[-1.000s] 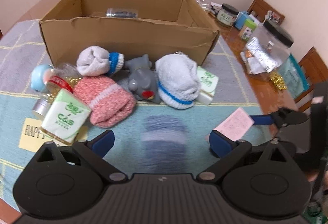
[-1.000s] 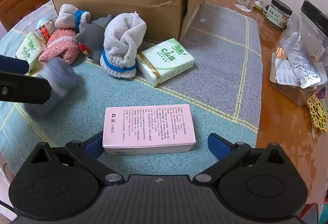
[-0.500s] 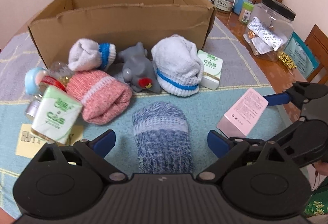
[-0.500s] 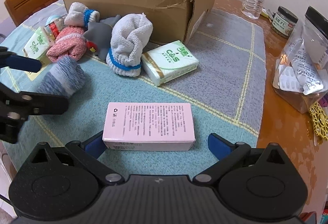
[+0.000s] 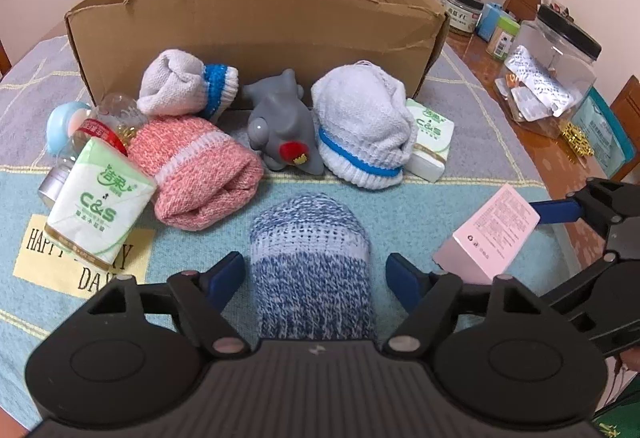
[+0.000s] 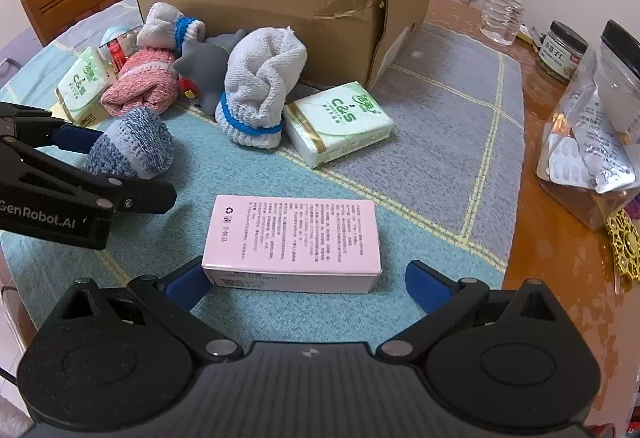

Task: Organize objects
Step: 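Hold the pink box in the right tool while the left tool grasps the blue sock, then carry the pink box and blue sock into the cardboard box and release both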

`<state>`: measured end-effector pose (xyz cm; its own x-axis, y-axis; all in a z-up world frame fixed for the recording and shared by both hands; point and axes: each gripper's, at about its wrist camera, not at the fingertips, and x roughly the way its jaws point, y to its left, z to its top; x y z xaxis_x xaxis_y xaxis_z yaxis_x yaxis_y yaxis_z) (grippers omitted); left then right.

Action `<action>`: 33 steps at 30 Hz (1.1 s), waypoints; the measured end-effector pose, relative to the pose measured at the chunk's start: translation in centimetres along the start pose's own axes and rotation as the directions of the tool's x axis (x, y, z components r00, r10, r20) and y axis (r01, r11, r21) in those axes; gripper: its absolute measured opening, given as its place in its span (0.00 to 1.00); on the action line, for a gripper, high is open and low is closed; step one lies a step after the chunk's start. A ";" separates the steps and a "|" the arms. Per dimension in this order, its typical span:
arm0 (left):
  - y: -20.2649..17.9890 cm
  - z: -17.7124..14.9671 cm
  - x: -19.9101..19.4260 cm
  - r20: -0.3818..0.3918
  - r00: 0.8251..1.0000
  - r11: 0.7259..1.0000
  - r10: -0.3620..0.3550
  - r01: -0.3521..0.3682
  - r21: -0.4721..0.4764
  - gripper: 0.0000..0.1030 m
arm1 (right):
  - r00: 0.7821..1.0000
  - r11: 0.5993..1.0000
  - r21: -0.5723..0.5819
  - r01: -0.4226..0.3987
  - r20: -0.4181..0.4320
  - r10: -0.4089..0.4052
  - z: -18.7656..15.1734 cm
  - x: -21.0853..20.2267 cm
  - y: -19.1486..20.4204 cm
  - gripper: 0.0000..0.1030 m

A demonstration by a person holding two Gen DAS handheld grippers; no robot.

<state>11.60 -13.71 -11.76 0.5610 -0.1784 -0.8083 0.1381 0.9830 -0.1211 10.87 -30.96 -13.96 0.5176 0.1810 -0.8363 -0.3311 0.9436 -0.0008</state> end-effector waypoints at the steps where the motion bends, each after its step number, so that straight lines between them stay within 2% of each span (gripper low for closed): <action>1: 0.0 0.0 0.1 -0.001 1.000 1.000 0.001 -0.001 -0.001 0.74 | 1.000 1.000 -0.003 -0.004 0.000 0.004 0.0 0.0 0.0 1.00; 7: -0.1 0.3 0.2 -0.017 1.000 1.000 0.007 -0.007 0.005 0.73 | 1.000 1.000 -0.015 -0.022 -0.010 0.022 0.7 0.2 0.4 1.00; 9: 0.1 0.4 0.2 -0.022 1.000 1.000 -0.005 0.005 0.001 0.69 | 1.000 1.000 -0.006 -0.026 -0.011 0.026 0.9 0.2 0.5 0.98; 11: 0.3 0.5 0.1 -0.024 1.000 1.000 -0.013 0.013 0.007 0.66 | 1.000 1.000 0.007 -0.022 -0.014 0.022 1.2 0.2 0.5 0.95; 15: 0.6 0.6 0.0 -0.031 0.999 0.999 -0.032 0.033 0.037 0.56 | 1.000 1.000 0.030 0.006 -0.017 -0.005 1.6 0.1 0.6 0.83; 22: 1.1 1.1 -0.3 -0.068 0.994 0.993 -0.083 0.088 0.074 0.54 | 0.999 0.997 0.074 0.026 -0.035 -0.024 2.0 0.1 0.6 0.82; 33: 1.8 4.3 -4.0 -0.108 0.985 0.966 -0.134 0.154 0.207 0.54 | 0.998 0.994 0.110 -0.020 -0.058 0.027 4.0 -2.8 0.1 0.82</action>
<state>13.13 -11.41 -6.26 0.4460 -0.3029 -0.8422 0.3892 0.9130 -0.1223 12.54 -30.30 -9.40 0.4623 0.1900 -0.8661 -0.2530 0.9644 0.0765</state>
